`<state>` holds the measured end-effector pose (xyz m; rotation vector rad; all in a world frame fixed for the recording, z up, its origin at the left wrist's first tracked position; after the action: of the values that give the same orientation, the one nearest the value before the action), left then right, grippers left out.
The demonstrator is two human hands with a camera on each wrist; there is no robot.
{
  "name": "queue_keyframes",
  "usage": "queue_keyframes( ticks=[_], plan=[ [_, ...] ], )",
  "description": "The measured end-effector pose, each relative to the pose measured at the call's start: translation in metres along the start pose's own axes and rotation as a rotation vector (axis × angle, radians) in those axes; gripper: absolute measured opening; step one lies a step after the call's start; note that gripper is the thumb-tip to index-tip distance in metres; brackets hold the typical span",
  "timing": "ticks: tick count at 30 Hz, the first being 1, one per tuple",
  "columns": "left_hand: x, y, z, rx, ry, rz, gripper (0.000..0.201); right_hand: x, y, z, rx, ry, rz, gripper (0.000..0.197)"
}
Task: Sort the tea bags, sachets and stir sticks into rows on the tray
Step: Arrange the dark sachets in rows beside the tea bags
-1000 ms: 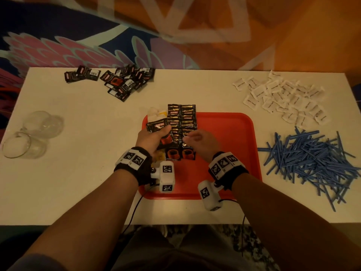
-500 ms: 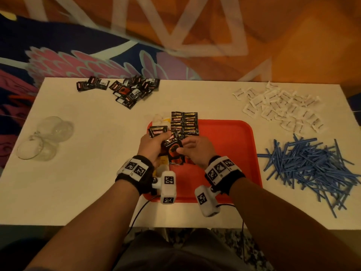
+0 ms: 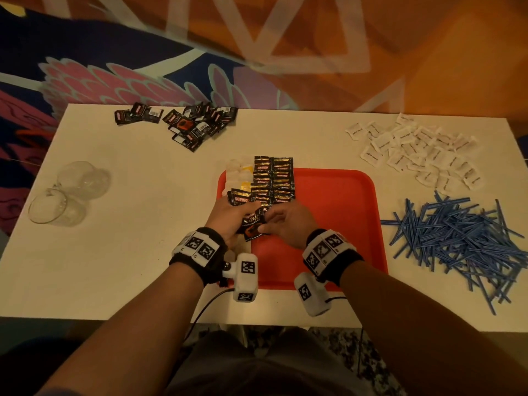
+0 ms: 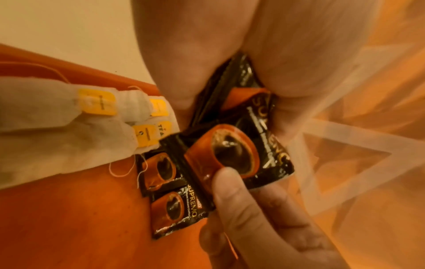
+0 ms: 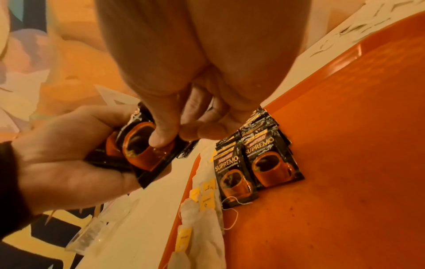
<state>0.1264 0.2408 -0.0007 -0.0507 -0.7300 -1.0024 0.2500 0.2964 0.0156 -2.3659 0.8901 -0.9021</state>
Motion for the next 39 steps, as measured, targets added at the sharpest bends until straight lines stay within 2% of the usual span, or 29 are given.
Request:
queue_keyframes(
  ticks=[4,8,10,14,18,21,26,28,36,39],
  plan=[
    [0.001,-0.011,-0.013,0.008,-0.05,0.087,0.023,0.004,0.009,0.008,0.04,0.034,0.004,0.013],
    [0.001,-0.042,-0.006,-0.023,0.05,0.282,0.009,0.005,0.022,0.04,-0.004,0.189,0.031,0.02],
    [0.002,-0.059,-0.007,0.019,0.029,0.362,0.006,0.005,0.031,0.058,-0.059,0.269,0.027,0.021],
    [0.008,-0.073,-0.02,0.239,-0.082,0.35,0.003,0.001,0.042,0.079,-0.126,0.382,0.048,0.019],
    [0.014,-0.086,-0.022,0.274,-0.087,0.377,0.003,-0.007,0.051,0.089,-0.175,0.454,0.054,0.012],
    [0.012,-0.096,-0.024,0.252,-0.086,0.387,0.012,-0.014,0.053,0.089,-0.108,0.454,0.076,0.008],
    [0.014,-0.099,-0.027,0.248,-0.108,0.372,0.007,-0.02,0.053,0.083,0.101,0.44,0.091,0.017],
    [0.015,-0.101,-0.029,0.248,-0.112,0.371,0.007,-0.02,0.052,0.082,0.143,0.44,0.093,0.014],
    [0.013,-0.101,-0.033,0.246,-0.125,0.364,0.015,-0.015,0.048,0.086,0.108,0.471,0.103,0.019],
    [0.012,-0.093,-0.036,0.31,-0.157,0.341,0.011,-0.013,0.046,0.087,0.035,0.471,0.13,0.015]
  ],
)
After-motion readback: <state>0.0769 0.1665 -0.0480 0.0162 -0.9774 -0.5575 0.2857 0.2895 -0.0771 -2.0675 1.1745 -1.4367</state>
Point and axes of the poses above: each hand's wrist, its own x-axis away from the middle knuckle, its own y-axis out of the palm, z = x × y, the point moved 10 cm from there along -x, towards the middle knuckle, and after that the axes turned 13 degrees about x, right-handed, at the moved point
